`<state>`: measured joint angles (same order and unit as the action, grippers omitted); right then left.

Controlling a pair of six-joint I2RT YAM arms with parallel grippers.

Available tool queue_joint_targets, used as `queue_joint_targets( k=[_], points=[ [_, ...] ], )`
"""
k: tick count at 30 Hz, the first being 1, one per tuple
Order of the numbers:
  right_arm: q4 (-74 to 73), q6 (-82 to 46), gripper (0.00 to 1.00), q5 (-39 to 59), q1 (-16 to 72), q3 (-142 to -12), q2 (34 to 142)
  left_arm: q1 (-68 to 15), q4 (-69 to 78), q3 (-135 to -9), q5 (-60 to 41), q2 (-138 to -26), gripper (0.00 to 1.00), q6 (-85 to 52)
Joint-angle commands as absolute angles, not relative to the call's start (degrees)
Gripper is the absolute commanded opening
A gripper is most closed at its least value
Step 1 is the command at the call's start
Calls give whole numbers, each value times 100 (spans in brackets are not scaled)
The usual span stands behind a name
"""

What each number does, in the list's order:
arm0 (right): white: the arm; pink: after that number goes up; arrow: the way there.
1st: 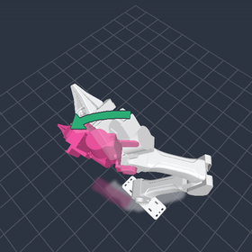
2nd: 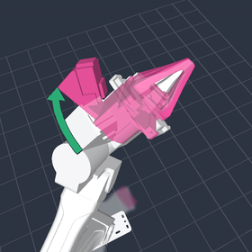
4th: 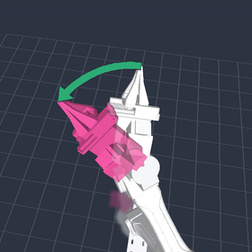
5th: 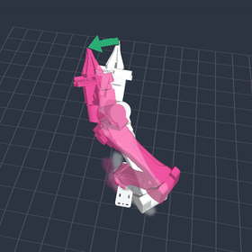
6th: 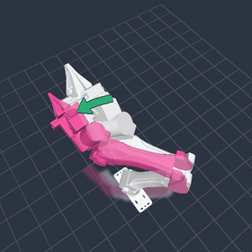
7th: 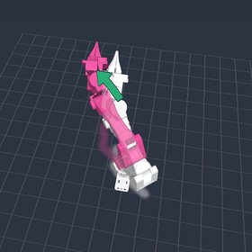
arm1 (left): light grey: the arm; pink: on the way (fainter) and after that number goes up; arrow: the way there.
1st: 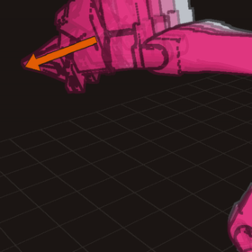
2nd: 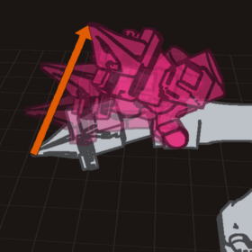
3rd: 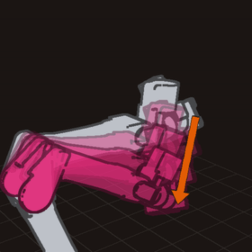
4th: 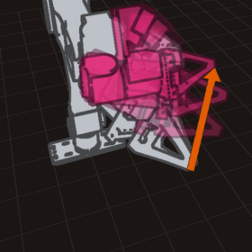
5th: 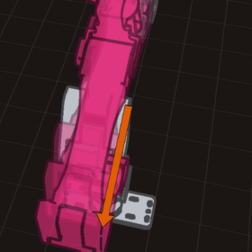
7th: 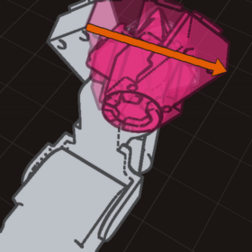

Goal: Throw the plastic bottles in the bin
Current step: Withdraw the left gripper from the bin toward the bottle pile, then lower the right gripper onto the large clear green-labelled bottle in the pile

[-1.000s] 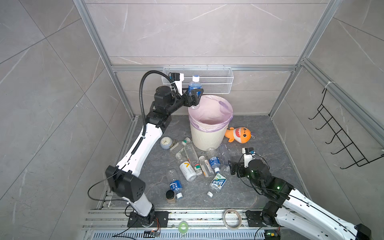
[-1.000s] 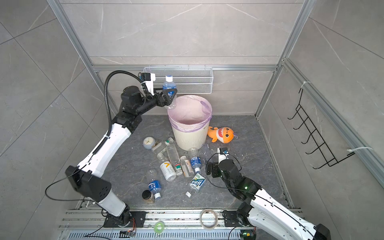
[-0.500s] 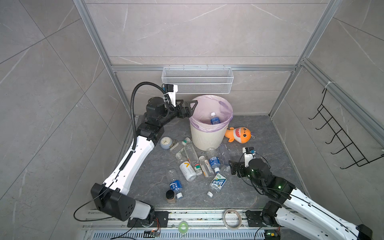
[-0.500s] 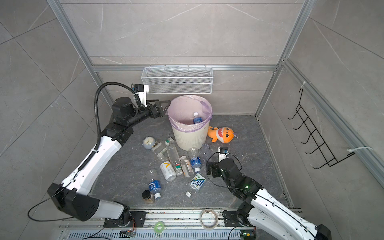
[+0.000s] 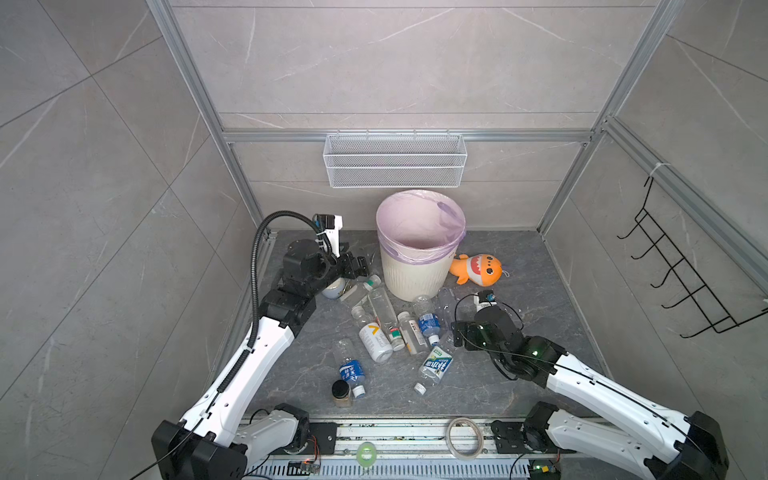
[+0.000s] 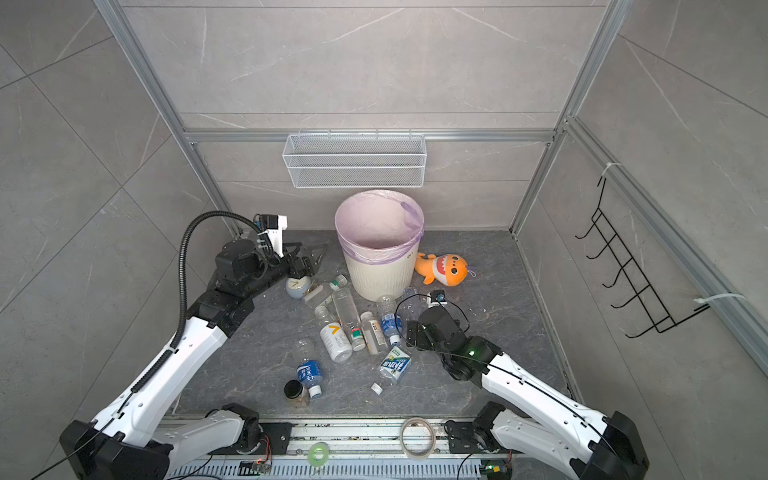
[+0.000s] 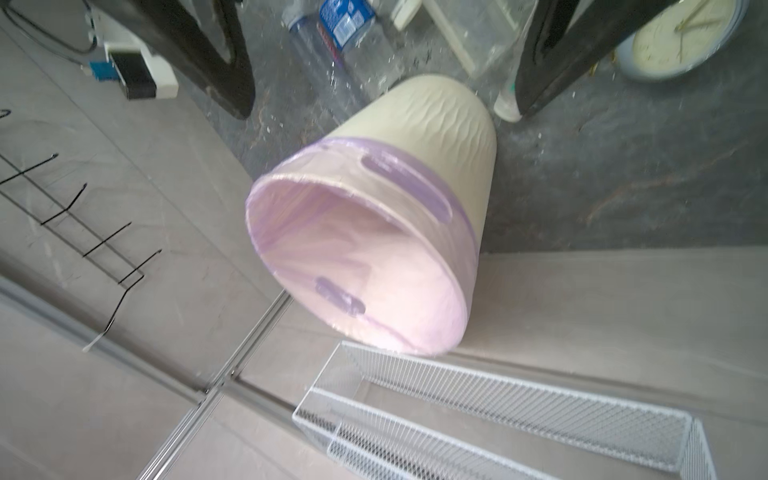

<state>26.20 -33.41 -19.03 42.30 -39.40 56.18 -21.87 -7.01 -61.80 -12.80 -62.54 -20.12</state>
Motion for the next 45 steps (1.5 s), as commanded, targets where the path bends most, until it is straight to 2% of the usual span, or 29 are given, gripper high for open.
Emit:
queue_joint_targets(
  k=[1,7,17,30,45],
  points=[
    [3017,-4033,99,-1765,4275,-4109,5687,-2202,-750,-5734,-1036,-5669,100,-1895],
    [3056,-4478,99,-1713,4549,-4107,5801,-2198,-679,-4586,-806,-4981,100,-2202],
    [3168,-5170,99,-2159,5379,-4328,6632,-2211,-679,-3206,-463,-4129,99,-2513],
    [3091,-5571,99,-2039,5545,-4550,7649,-2207,-548,-2263,-165,-3660,99,-2368],
    [3140,-5713,99,-2073,5585,-4544,7953,-2203,-96,-1768,-201,-3865,99,-2063]
  ],
)
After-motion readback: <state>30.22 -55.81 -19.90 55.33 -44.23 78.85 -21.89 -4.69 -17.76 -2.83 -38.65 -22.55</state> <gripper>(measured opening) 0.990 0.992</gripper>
